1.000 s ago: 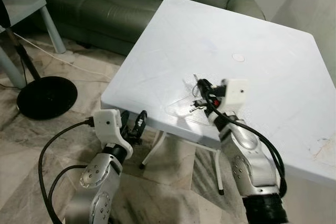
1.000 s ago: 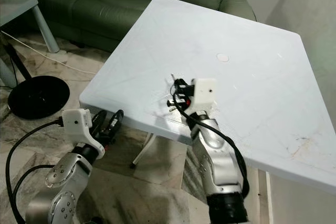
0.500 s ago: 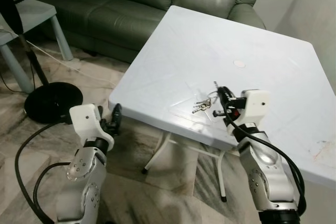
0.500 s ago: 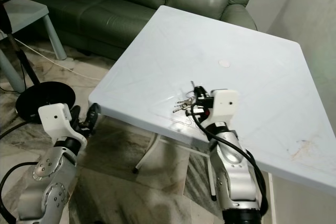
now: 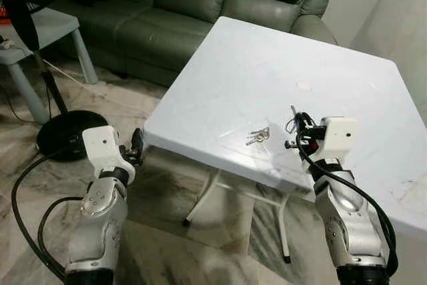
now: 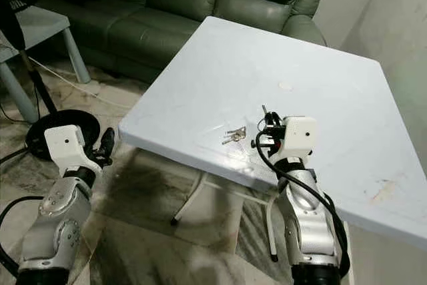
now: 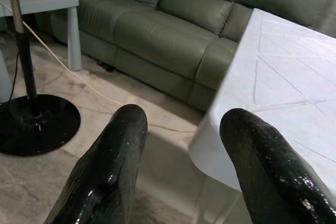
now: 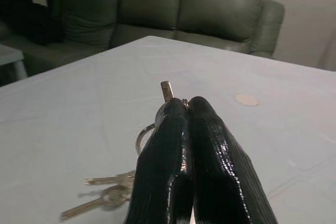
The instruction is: Hang keys on a hook
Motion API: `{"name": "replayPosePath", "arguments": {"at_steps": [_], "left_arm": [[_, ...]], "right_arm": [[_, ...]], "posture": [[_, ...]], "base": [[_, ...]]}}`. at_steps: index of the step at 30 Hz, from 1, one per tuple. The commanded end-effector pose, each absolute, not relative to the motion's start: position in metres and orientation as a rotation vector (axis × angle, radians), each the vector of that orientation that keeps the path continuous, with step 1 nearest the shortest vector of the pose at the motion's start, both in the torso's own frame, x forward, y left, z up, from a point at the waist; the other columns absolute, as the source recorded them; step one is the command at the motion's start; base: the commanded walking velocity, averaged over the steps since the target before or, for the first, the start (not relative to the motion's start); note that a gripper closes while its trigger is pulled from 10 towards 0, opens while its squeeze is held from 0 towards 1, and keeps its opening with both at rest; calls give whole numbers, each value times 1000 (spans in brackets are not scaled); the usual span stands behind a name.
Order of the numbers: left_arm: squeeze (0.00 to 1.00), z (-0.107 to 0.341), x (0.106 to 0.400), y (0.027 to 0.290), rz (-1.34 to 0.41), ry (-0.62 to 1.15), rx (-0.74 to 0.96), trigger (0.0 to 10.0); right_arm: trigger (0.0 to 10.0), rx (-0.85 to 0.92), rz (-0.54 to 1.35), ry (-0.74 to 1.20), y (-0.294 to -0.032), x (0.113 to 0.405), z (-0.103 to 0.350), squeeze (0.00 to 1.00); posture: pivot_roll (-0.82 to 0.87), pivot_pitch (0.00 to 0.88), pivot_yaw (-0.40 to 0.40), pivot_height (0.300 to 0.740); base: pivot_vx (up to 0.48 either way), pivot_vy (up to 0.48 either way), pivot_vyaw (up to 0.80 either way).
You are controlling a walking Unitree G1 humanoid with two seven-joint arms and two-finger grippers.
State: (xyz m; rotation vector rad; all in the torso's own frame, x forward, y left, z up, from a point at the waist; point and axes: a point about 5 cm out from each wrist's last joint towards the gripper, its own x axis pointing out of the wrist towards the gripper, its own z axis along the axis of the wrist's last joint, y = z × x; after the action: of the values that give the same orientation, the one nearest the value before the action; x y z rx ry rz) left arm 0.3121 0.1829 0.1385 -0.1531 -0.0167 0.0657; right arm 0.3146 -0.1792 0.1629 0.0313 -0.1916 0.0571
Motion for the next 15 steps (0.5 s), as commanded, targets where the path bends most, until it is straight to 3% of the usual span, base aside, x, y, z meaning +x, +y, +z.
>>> {"name": "replayPosePath", "arguments": {"at_steps": [1, 15], "left_arm": [[0, 140, 316, 180, 38, -23, -147, 10000], [0, 142, 333, 169, -45, -30, -161, 10000]], "right_arm": [[10000, 32, 32, -207, -188, 313, 164, 0], [10000, 46, -5, -193, -190, 307, 149, 0]], "posture": [[59, 70, -106, 740], [34, 0, -68, 740]], "base": [[0, 0, 0], [0, 0, 0]]}}
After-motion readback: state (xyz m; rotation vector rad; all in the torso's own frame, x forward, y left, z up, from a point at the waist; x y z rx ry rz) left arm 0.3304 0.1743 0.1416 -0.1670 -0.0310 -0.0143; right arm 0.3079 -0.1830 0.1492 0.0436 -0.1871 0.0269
